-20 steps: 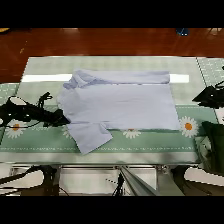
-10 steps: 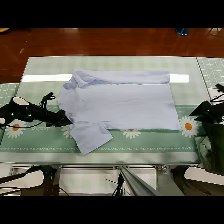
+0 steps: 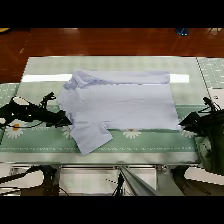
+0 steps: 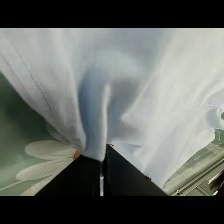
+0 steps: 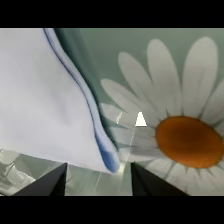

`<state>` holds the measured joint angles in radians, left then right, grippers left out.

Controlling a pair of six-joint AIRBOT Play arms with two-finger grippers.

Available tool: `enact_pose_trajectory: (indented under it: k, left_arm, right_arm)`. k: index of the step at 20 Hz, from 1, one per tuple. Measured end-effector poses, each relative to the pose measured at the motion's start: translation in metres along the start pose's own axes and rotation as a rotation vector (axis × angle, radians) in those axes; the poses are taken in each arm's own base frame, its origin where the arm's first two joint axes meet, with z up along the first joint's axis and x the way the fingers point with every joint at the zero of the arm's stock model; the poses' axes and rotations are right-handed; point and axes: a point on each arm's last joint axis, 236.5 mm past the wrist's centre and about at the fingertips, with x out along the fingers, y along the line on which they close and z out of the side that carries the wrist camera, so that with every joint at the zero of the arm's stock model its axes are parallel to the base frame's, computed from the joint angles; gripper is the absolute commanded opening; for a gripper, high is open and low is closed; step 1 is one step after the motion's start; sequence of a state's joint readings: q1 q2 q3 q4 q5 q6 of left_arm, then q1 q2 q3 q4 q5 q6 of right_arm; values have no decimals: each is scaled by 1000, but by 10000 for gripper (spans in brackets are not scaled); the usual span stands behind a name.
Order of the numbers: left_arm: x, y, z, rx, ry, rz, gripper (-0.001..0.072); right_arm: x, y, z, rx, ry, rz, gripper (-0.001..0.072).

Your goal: Fold the shirts.

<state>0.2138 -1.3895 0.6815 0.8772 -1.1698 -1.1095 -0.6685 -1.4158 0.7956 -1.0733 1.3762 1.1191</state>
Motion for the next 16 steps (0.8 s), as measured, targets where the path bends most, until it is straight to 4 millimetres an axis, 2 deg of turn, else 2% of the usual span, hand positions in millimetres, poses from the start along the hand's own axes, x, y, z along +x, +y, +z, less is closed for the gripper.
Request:
enact_pose_trajectory:
  k: [2,3,6,8,9,12,14,16]
  left_arm:
    - [-1,0,2,2,-4,0,26]
    - [-1,-1,3,3,-9,-2,26]
    - [-3,-3,9,3,-31,-7,26]
    - [-3,-5,12,5,-40,-13,26]
    - [-3,-5,13,7,-44,-15,26]
    - [-3,-7,14,7,-48,-22,25]
    - [-5,-9,16,16,-54,-25,24]
    - [-14,-16,23,42,-80,-26,24]
  right_arm:
    - [8,5,-4,19,1,32,483]
    - [11,6,-6,27,3,45,452]
    - [20,5,-7,27,-9,54,252]
    - [22,4,-2,10,-36,53,36]
    - [22,4,2,4,-52,53,12]
    - [12,11,18,-46,-109,65,11]
    - [-3,26,26,-97,-147,91,11]
    - [-27,41,40,-160,-212,97,10]
